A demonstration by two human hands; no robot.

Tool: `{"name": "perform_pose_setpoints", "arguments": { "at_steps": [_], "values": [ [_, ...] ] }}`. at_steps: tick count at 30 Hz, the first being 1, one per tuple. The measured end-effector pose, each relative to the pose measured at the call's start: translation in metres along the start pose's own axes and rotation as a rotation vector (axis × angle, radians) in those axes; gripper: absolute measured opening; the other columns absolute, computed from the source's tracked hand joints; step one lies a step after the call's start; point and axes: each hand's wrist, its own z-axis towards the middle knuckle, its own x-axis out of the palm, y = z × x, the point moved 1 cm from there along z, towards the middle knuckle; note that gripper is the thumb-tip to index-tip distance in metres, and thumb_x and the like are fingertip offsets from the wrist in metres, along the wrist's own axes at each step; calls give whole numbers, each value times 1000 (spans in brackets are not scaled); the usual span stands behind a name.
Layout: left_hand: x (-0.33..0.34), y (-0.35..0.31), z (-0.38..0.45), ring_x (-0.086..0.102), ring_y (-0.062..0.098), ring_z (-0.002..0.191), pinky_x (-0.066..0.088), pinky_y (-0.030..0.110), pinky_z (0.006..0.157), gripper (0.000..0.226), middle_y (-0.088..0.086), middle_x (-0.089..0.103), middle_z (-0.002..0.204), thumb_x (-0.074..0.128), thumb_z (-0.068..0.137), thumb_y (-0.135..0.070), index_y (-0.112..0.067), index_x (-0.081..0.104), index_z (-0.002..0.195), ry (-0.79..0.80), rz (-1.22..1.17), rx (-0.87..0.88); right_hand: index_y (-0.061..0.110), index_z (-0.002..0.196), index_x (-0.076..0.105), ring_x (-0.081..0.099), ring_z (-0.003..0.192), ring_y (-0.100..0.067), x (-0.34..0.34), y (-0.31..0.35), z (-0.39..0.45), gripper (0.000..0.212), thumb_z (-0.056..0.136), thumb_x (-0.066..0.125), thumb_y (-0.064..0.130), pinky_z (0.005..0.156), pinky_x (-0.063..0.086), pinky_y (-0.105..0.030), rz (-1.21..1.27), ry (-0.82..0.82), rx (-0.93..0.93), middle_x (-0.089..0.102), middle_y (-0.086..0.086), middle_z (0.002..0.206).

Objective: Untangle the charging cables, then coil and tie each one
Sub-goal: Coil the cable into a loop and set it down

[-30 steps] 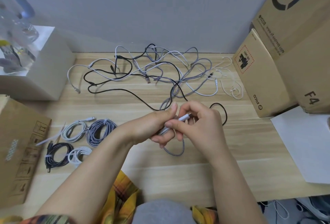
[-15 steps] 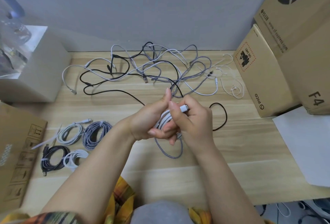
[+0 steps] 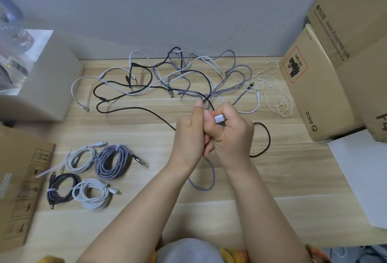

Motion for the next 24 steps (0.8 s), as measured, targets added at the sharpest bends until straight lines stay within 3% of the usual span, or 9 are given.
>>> {"name": "perform_pose_setpoints", "arguments": {
  "at_steps": [3,6,9,11,13,17,19,21,24],
  "values": [
    [2,-1,0,33,14,29,27,18,38,70,-2,33,29,27,102,-34,-15,38,35,-95,-26,52,5,57,47,47,35,-30,2,-1,3,43,84,54,38,39,43,-35,-80,-87,-123,55,-2,43],
    [0,-2,9,32,10,35,27,18,39,64,-6,35,33,42,99,-30,-20,41,36,-179,-37,102,7,52,47,41,35,-28,4,-1,4,43,87,56,32,37,37,-27,-243,-210,-246,53,-3,42],
    [2,-1,16,31,12,41,27,20,43,57,-5,34,38,39,99,-36,-13,43,47,45,-29,-10,10,53,42,37,39,-28,0,-9,7,41,81,56,36,38,37,-29,-165,-202,-72,45,-5,41],
    [3,3,19,32,18,51,30,23,53,52,-6,36,44,32,101,-38,-12,49,59,304,-50,-53,19,53,38,37,44,-27,-6,-19,11,39,77,53,46,44,39,-35,-17,-159,160,42,1,41],
    [3,8,21,30,22,62,30,28,64,43,-6,38,52,31,100,-37,-16,49,66,474,-63,-57,28,54,32,38,46,-19,-11,-34,14,36,74,49,53,50,38,-35,29,-116,272,42,6,41],
    [9,15,24,28,6,51,27,13,50,34,-11,32,54,33,103,-21,-15,40,70,401,15,-64,33,55,40,40,52,-19,-10,-64,21,33,77,45,56,54,37,-36,96,75,303,42,8,48],
    [11,20,28,27,4,47,26,13,47,32,-14,33,51,34,102,-19,-13,39,72,307,21,-69,36,65,52,51,66,-15,-13,-86,30,33,84,34,55,67,41,-34,85,137,306,56,4,68],
    [8,27,33,28,4,47,26,13,47,27,-14,34,51,40,96,-28,-13,40,73,250,6,-71,28,83,63,54,92,-11,-24,-118,43,43,90,29,52,84,40,-29,-58,108,372,57,1,99],
    [2,34,37,29,3,47,28,13,46,27,-14,34,51,38,96,-28,-14,40,73,211,11,-82,17,106,65,43,123,-22,-48,-169,57,30,92,46,36,98,31,-34,-513,44,585,44,-3,132]
  ]
}}
